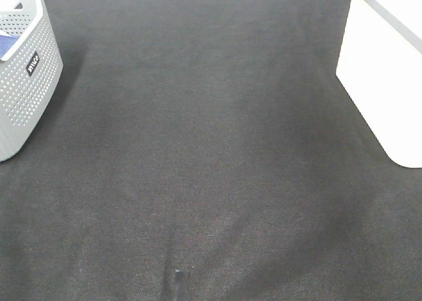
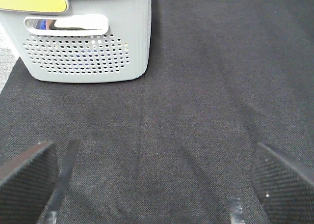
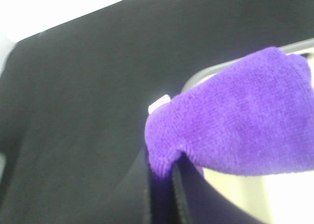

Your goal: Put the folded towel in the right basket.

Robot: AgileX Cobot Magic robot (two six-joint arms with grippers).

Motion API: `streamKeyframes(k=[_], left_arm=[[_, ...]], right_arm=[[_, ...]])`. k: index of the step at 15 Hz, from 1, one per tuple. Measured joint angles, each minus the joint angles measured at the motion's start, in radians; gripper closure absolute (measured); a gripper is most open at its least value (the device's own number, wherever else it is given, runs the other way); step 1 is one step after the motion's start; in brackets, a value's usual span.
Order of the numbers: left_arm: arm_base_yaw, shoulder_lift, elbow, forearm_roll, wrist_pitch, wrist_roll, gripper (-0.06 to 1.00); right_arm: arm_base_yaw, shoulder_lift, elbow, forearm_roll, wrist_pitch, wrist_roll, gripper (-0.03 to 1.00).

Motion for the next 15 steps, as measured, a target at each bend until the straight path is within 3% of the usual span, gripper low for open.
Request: streamKeyframes(k=[4,5,6,7,9,12,15], left_arm=[[0.0,0.0,0.0,0.0,0.0,0.0,-0.05],[0.0,0.0,0.0,0.0,0.0,0.0,-0.05],[0.0,0.0,0.0,0.0,0.0,0.0,-0.05],[0.0,0.0,0.0,0.0,0.0,0.0,-0.05],[0.0,0.0,0.0,0.0,0.0,0.0,-0.05],[0.0,0.0,0.0,0.0,0.0,0.0,-0.05],[0.0,0.0,0.0,0.0,0.0,0.0,-0.05]], right_arm=[[-0.049,0.141,-0.002,-0.06,-0.006,0.0,0.88],[-0.049,0.184,-0.002,-0.108,-0.025,0.001,0.76],[-0.049,0.196,-0.002,-0.13,-0.03,0.002,0.54],[-0.049,0.218,-0.002,-0.197,-0.039,0.002,0.21],[-0.049,0.225,-0.002,-0.245,-0.057,0.002,0.03],[-0.049,0.225,-0.002,-0.26,-0.05,-0.035,-0.01],[-0.01,0.16,-0.002,-0.269,0.035,-0.035,-0.02]])
